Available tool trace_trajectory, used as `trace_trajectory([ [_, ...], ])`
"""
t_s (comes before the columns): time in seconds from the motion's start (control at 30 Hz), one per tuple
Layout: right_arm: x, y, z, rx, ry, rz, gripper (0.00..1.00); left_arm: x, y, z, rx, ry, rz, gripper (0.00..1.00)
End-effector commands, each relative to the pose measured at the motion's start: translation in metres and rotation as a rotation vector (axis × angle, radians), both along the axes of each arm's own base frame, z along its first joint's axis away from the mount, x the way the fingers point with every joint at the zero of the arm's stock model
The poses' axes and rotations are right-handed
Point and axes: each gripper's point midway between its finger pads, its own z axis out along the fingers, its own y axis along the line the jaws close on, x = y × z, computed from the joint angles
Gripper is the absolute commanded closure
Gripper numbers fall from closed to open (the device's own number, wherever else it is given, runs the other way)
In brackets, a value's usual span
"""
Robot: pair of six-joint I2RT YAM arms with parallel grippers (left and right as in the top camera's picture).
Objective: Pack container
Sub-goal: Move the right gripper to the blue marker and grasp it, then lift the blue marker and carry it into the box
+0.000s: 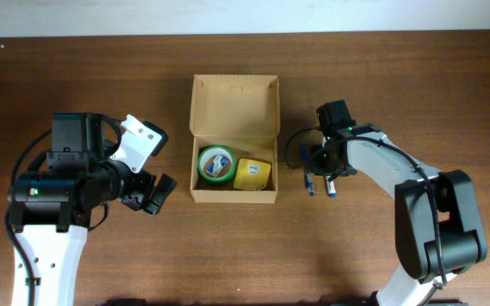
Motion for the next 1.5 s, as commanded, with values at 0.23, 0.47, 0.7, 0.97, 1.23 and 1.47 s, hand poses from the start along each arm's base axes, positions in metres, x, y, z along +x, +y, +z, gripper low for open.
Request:
trace_trajectory([
  [0.23,-0.007,-0.003,-0.014,-0.007,0.044,-0.013,0.86,0.001,0.002,0.000,-0.003,0.004,0.018,0.00],
  [0.47,-0.006,-0.003,-0.012,-0.006,0.048,-0.013,0.96,0.001,0.002,0.000,-0.003,0.004,0.018,0.00],
  [0.7,0.008,0.008,0.042,0.033,0.075,-0.005,0.96,0.001,0.002,0.000,-0.003,0.004,0.018,0.00],
  [0.97,0.039,0.030,0.147,0.062,-0.023,0.039,0.96,0.001,0.002,0.000,-0.003,0.004,0.018,0.01],
  [1.23,0.043,0.110,0.224,0.135,-0.200,0.379,0.96,0.001,0.002,0.000,-0.003,0.004,0.018,0.00],
  [1.47,0.018,0.176,0.230,0.097,-0.260,0.698,0.96,0.001,0.002,0.000,-0.003,0.004,0.018,0.00],
])
